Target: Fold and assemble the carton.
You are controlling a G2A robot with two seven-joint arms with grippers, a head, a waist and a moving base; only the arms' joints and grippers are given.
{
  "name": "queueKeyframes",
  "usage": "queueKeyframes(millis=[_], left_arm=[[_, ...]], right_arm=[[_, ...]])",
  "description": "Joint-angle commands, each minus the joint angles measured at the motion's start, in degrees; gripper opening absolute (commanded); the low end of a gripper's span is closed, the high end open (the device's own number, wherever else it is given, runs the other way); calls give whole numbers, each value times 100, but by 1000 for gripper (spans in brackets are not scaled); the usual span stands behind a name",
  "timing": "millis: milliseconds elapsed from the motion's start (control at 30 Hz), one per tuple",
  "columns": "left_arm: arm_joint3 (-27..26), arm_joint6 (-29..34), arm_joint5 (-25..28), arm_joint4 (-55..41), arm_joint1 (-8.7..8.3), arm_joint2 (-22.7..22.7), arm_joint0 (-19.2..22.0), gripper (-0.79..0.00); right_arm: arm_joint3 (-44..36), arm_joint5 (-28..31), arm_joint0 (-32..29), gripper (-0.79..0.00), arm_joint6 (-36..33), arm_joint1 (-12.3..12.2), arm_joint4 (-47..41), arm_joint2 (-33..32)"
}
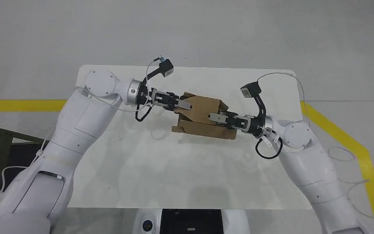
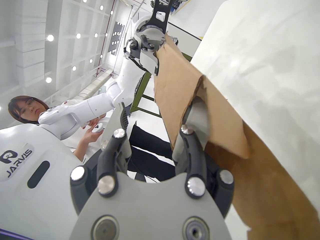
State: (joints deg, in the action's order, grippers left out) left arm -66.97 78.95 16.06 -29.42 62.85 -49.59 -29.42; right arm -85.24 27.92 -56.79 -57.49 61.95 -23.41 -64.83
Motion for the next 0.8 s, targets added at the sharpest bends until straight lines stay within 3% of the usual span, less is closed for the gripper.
queueKeyframes(millis=[0,467,567,633,700,767], left_arm=[[2,28,-13,9,4,0,-11,-785],[-81,257,-20,5,52,36,-17,-785],[-84,264,-5,6,57,21,-25,-785],[-84,272,-4,10,59,12,-31,-785],[-87,274,-4,8,62,2,-37,-730],[-88,279,-2,9,64,-6,-44,-637]], right_arm=[[17,-6,19,-422,-22,5,-15,13],[90,19,94,-529,-113,50,-28,157],[97,16,91,-600,-112,54,-24,164],[108,21,87,-699,-94,56,-8,163],[114,28,83,-785,-80,59,6,165],[130,23,81,-785,-72,62,17,167]])
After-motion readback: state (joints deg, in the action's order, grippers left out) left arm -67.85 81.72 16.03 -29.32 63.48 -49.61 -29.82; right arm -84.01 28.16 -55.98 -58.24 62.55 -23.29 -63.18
